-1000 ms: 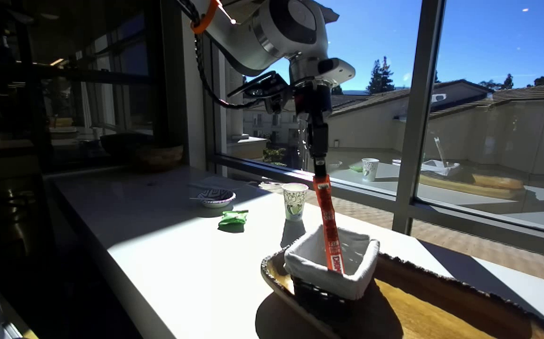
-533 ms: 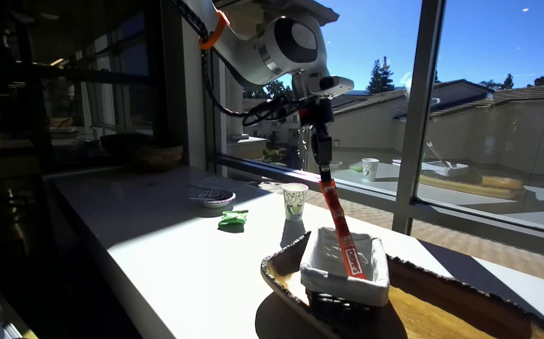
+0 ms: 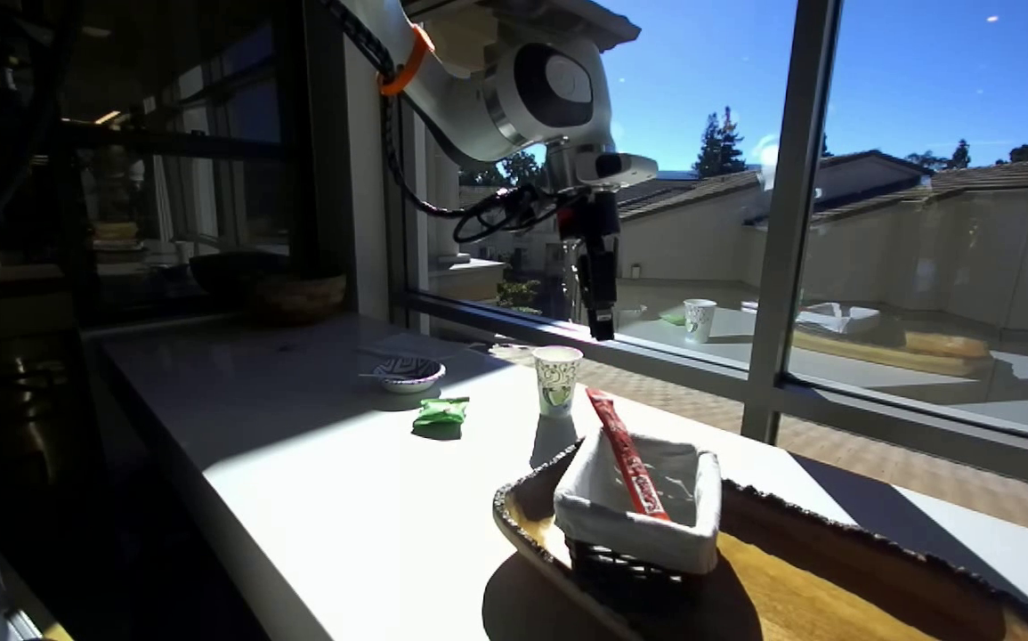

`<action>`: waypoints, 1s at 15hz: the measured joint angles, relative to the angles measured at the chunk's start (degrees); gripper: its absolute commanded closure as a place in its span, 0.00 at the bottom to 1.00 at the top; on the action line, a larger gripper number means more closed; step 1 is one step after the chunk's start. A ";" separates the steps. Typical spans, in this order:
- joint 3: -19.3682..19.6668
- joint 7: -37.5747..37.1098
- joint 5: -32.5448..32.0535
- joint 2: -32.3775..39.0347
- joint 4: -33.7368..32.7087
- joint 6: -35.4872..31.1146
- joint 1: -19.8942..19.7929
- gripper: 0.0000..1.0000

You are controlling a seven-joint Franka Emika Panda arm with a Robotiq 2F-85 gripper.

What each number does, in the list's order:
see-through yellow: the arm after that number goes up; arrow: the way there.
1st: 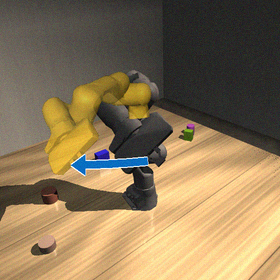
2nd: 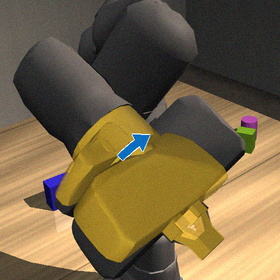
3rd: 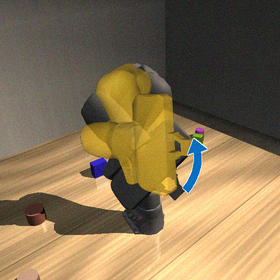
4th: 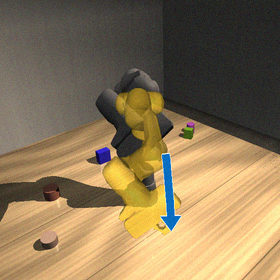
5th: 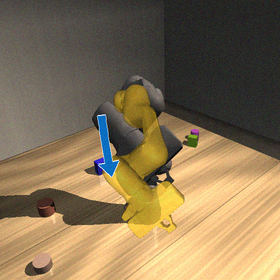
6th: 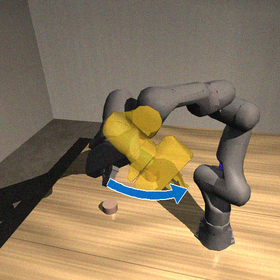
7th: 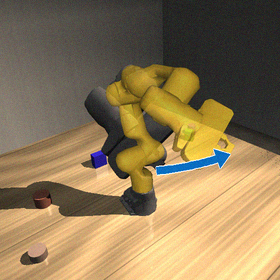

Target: Put the orange item in the box

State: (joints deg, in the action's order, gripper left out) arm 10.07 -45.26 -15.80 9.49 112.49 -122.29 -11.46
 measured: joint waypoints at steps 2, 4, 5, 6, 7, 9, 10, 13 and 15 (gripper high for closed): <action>0.23 2.23 -0.28 -1.87 0.18 2.16 0.10 0.01; 0.26 5.51 -3.23 -5.29 1.26 4.73 0.41 0.00; 0.16 7.06 -5.38 -7.53 2.35 5.34 0.77 0.00; -0.15 8.51 -7.21 -10.04 3.70 5.63 1.24 0.00; -0.79 9.71 -8.66 -12.76 5.33 5.69 1.77 0.00; -3.04 12.33 -9.08 -18.52 8.90 5.69 3.08 0.00; -4.51 13.66 -8.53 -21.55 10.72 5.70 3.91 0.01; -8.20 18.45 -1.23 -29.00 14.26 9.42 6.73 0.00; -9.27 22.46 4.42 -32.41 14.30 14.97 8.29 0.00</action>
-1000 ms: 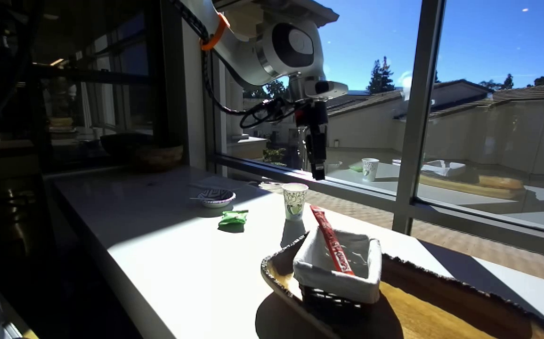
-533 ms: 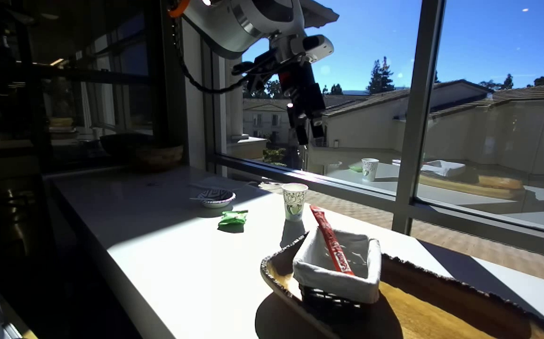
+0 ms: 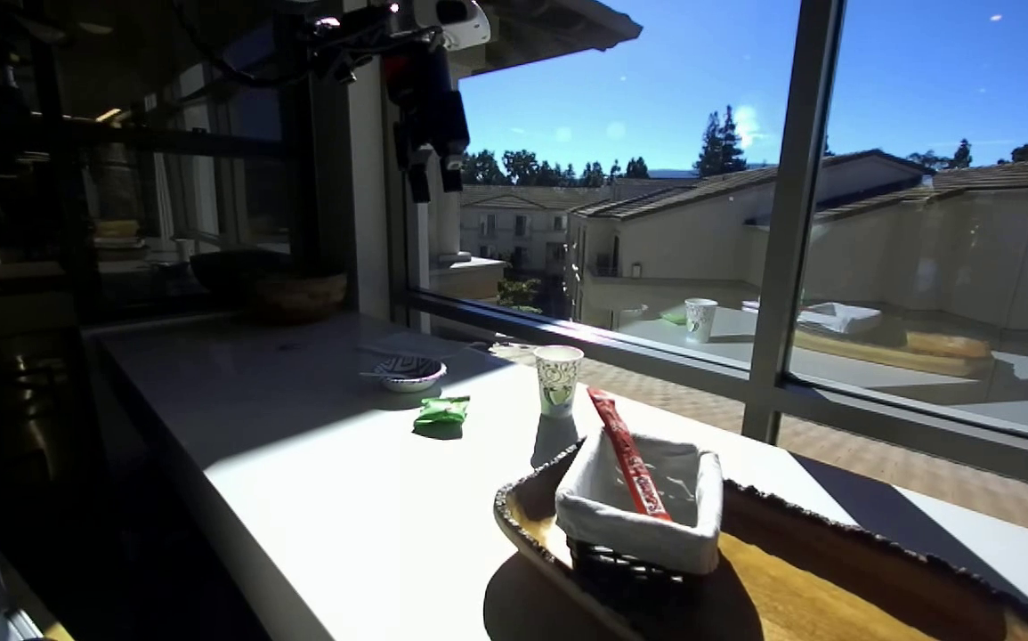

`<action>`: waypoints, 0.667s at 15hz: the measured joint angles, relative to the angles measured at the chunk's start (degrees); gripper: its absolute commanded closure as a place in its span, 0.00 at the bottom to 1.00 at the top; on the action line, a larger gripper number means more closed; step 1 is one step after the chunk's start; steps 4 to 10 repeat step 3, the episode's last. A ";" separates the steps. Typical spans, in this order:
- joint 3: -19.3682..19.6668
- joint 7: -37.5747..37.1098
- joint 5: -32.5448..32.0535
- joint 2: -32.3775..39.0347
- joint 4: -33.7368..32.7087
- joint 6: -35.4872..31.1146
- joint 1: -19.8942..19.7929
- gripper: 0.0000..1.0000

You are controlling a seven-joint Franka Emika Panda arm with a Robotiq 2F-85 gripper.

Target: Put the orange item in the box

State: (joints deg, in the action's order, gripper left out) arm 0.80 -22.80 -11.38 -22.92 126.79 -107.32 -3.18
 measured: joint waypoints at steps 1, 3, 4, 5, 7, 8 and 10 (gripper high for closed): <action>-0.30 0.46 0.50 -0.93 -0.10 0.73 0.05 0.00; -0.47 0.44 0.45 -1.00 -0.11 0.68 -0.31 0.00; -0.47 0.44 0.45 -1.00 -0.11 0.68 -0.31 0.00; -0.47 0.44 0.45 -1.00 -0.11 0.68 -0.31 0.00; -0.47 0.44 0.45 -1.00 -0.11 0.68 -0.31 0.00; -0.47 0.44 0.45 -1.00 -0.11 0.68 -0.31 0.00; -0.47 0.44 0.45 -1.00 -0.11 0.68 -0.31 0.00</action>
